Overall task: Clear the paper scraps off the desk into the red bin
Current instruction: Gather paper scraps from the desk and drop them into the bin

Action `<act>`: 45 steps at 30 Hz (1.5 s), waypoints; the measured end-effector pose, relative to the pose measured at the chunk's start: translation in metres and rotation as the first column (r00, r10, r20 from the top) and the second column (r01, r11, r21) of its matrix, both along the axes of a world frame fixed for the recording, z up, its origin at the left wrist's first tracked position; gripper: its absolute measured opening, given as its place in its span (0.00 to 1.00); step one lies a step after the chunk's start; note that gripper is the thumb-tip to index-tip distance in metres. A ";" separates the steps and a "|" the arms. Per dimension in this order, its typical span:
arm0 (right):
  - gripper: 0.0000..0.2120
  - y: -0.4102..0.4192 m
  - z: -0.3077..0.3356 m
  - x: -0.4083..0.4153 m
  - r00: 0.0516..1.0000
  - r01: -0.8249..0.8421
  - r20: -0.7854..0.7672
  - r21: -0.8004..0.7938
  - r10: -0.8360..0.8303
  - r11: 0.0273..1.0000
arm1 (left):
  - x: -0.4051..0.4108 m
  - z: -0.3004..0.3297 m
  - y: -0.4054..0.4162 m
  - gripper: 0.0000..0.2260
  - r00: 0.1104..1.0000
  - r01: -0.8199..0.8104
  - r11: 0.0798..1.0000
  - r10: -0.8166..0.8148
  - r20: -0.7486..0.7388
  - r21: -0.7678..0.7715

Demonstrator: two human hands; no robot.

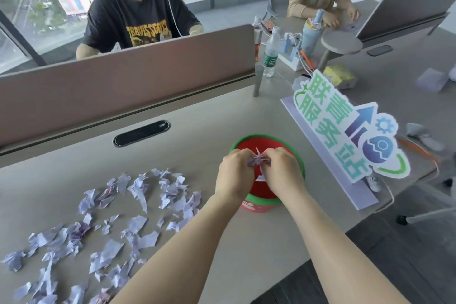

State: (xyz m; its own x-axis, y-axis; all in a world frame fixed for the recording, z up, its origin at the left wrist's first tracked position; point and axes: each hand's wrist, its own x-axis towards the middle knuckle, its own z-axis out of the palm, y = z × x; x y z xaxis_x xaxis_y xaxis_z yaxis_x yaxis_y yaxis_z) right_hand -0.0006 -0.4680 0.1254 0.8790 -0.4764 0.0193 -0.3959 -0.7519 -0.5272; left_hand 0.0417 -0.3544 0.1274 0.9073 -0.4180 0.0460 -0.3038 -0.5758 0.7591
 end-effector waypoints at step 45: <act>0.47 0.183 -0.122 0.023 0.623 -0.550 -0.652 0.030 0.433 0.835 | -0.028 -0.126 0.256 0.49 0.944 0.057 0.750 0.174 -0.279 0.659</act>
